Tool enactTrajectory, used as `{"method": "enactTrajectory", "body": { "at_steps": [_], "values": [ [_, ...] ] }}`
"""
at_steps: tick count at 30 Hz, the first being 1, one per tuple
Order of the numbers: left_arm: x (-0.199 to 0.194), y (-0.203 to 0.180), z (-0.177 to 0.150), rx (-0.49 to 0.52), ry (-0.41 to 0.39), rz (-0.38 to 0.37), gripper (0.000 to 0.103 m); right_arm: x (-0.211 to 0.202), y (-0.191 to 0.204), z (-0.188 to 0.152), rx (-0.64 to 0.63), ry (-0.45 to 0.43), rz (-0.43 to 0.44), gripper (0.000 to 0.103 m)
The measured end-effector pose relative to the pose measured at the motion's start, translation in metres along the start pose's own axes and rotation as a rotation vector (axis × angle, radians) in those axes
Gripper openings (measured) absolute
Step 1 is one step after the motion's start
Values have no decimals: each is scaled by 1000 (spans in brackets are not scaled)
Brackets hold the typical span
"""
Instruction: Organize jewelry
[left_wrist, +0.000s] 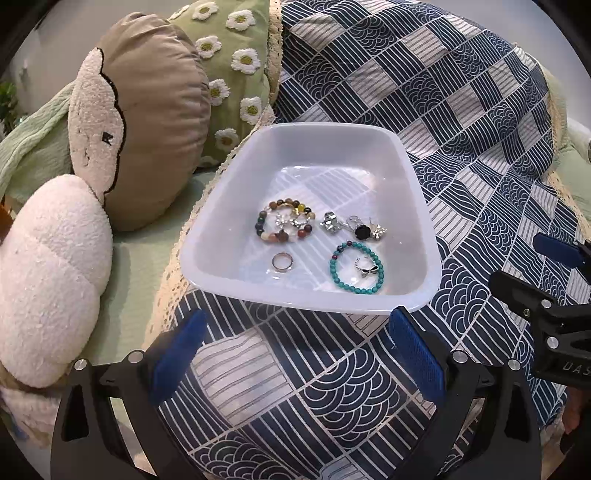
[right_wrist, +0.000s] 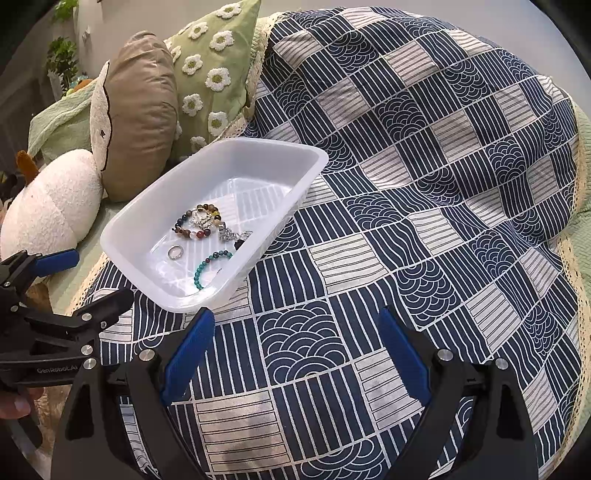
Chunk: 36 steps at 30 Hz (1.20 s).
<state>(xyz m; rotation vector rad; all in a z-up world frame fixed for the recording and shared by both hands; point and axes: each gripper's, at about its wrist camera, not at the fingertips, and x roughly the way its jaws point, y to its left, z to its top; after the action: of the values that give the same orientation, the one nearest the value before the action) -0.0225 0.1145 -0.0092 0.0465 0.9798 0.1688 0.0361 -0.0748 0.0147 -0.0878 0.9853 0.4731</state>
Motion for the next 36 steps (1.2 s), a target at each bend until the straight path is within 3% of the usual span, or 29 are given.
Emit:
{"method": "enactTrajectory", "body": {
  "at_steps": [36],
  "values": [
    [2, -4, 0, -2, 16, -23, 95, 1, -7, 0, 14, 5, -12, 89]
  ]
}}
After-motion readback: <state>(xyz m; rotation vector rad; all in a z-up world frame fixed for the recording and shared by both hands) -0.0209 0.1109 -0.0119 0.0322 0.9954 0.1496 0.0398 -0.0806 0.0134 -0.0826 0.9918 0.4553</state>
